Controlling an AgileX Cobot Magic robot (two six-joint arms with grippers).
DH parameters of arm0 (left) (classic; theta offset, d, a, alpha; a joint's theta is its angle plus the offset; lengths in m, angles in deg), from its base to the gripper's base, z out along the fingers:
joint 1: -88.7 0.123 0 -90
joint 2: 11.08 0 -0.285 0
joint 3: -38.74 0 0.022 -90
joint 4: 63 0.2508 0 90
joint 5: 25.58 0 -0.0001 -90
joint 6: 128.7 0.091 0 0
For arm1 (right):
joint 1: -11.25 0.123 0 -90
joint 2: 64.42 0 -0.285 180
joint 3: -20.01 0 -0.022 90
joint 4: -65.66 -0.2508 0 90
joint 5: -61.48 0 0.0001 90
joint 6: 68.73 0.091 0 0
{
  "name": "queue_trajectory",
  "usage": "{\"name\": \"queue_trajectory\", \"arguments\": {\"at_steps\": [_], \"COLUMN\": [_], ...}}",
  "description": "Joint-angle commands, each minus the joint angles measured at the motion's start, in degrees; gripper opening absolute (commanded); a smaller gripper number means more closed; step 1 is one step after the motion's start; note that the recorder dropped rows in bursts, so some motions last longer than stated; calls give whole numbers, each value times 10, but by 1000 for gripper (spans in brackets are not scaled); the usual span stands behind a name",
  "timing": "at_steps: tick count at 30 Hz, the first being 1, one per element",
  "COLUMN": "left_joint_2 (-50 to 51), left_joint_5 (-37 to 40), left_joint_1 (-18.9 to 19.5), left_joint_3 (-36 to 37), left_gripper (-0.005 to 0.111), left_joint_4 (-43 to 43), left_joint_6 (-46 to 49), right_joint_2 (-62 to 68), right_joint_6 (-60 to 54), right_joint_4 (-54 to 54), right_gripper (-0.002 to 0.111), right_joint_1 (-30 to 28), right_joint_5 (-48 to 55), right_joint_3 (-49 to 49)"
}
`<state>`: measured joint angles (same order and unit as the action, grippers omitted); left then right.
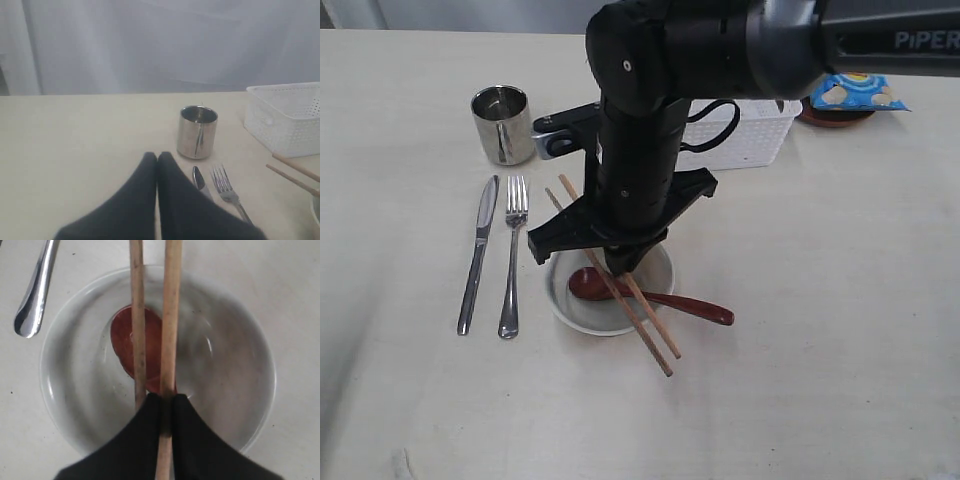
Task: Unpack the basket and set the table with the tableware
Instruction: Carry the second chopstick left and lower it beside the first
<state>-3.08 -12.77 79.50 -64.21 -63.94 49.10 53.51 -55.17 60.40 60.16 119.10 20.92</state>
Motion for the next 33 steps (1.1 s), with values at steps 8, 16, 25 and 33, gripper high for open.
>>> {"name": "queue_trajectory", "arguments": {"at_steps": [8,16,25,33], "left_joint_2": [-2,-2,-2,-2], "left_joint_5": [-6,-6,-6,-6], "left_joint_1": [-1,-1,-1,-1], "left_joint_3": [2,2,2,2], "left_gripper": [0,0,0,0], "left_joint_4": [-3,-3,-3,-3], "left_joint_6": [0,0,0,0], "right_joint_2": [1,1,1,-6], "right_joint_6": [1,1,0,-3], "right_joint_4": [9,9,9,9], "right_gripper": [0,0,0,28], "right_joint_1": [-2,-2,-2,-2], "right_joint_5": [2,-3,1,7], "right_joint_3": [3,3,3,3]}}
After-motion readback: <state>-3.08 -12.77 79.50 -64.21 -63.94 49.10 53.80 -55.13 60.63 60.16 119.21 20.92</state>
